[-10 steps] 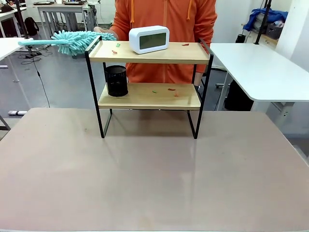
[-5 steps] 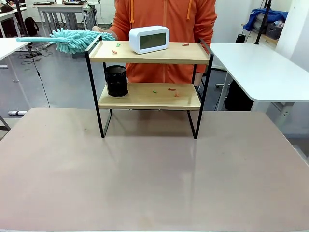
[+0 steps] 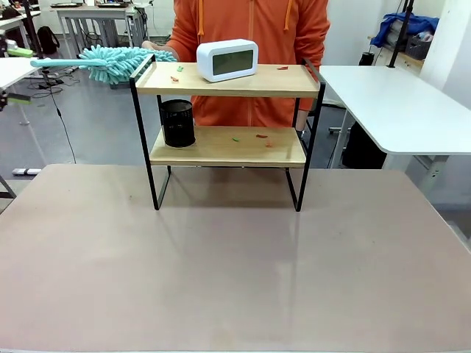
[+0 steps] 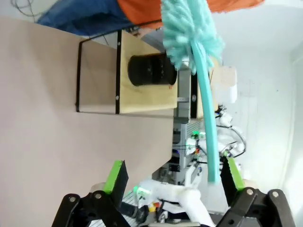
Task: Clean the shelf.
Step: Pick up the Duster from the human.
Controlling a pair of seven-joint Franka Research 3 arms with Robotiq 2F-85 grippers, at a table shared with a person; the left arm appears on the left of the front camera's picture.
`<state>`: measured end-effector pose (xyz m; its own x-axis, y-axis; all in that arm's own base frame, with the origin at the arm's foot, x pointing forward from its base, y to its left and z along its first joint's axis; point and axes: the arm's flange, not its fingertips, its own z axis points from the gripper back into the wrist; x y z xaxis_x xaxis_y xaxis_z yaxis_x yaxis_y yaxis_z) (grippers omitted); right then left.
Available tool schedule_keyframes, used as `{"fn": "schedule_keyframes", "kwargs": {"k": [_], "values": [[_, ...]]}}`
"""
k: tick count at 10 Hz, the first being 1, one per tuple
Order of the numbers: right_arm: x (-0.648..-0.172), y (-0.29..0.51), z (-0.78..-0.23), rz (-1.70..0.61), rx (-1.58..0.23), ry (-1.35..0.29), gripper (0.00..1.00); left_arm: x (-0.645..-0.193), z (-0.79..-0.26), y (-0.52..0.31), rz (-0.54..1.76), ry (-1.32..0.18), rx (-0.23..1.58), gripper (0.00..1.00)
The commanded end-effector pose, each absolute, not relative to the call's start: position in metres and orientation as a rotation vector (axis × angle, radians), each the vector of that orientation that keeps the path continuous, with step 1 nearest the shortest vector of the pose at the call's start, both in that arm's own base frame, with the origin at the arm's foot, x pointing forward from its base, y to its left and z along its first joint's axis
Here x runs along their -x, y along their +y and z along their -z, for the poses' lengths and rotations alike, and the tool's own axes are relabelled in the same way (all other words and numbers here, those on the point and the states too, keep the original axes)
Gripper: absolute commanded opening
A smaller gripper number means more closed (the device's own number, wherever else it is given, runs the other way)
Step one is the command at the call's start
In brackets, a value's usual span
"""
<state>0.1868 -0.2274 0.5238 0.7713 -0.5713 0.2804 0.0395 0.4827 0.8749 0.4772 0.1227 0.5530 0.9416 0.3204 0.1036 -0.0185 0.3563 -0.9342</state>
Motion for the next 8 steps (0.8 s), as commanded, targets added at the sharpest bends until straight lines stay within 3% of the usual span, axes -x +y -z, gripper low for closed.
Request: {"fn": "schedule_keyframes", "kwargs": {"k": [1, 5, 8], "values": [[-0.189, -0.227, -0.526, 0.377, -1.019, -0.626, 1.00, -0.451, -0.557, 0.127, -0.171, -0.327, 1.169, 1.00], [-0.189, -0.227, -0.526, 0.377, -1.019, -0.626, 1.00, -0.468, -0.558, 0.129, -0.203, -0.309, 1.177, 1.00], [-0.189, -0.227, -0.526, 0.377, -1.019, -0.626, 1.00, -0.504, -0.571, 0.139, -0.230, 0.000, 1.424, 1.00]]}}
